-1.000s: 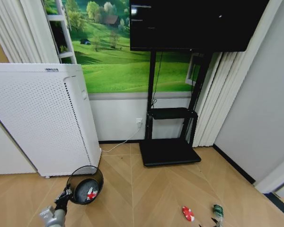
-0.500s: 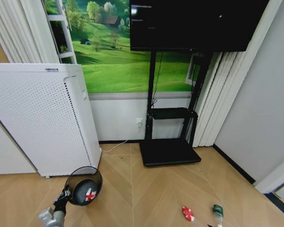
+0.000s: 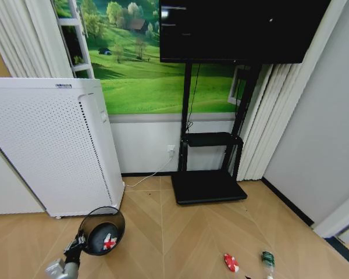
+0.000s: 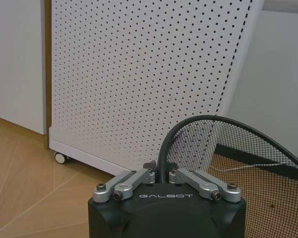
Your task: Pick up the trash bin and place the garbage on the floor into it.
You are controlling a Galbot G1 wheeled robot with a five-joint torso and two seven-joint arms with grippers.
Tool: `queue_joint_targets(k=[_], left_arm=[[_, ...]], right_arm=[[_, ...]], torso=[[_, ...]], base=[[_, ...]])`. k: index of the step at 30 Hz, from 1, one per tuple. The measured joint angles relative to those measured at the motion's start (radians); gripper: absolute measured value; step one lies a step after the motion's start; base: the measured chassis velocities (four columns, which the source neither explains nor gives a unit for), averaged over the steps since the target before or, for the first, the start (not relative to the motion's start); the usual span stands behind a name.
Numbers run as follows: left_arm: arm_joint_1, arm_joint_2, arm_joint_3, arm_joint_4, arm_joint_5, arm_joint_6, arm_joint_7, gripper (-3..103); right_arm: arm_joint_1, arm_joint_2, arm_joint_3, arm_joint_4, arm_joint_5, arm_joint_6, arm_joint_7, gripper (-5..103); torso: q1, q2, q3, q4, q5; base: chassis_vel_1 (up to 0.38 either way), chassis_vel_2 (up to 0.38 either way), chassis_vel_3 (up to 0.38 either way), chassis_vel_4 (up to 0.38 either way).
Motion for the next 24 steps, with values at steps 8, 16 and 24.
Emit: queue_joint_targets(k=[8,16,24], left_arm=[[0.007,-0.008,-0.007,-0.004,0.008,-0.004,0.001,6],[-0.003,-0.013,-0.005,-0.002,0.015,-0.003,0.000,6],[-0.010,-0.011,-0.004,0.003,0.017,0.002,-0.001,6]], right_arm=[[0.059,0.005,-0.016,-0.057,-0.010,0.004,-0.004,100],[0.135,-0.002,-0.033,-0.121,0.015,0.004,-0.021,100],[0.178,0.016,-0.043,-0.181,0.009,0.004,-0.035,100]], torso=[[0.000,0.000,0.000,-0.0002,0.0000],[0.000,0.000,0.000,0.0000,0.0000],[0.000,0.000,0.000,-0.0001,0.0000]], base=[[0.000,0.000,0.000,0.000],[0.000,0.000,0.000,0.000],[0.000,0.000,0.000,0.000]])
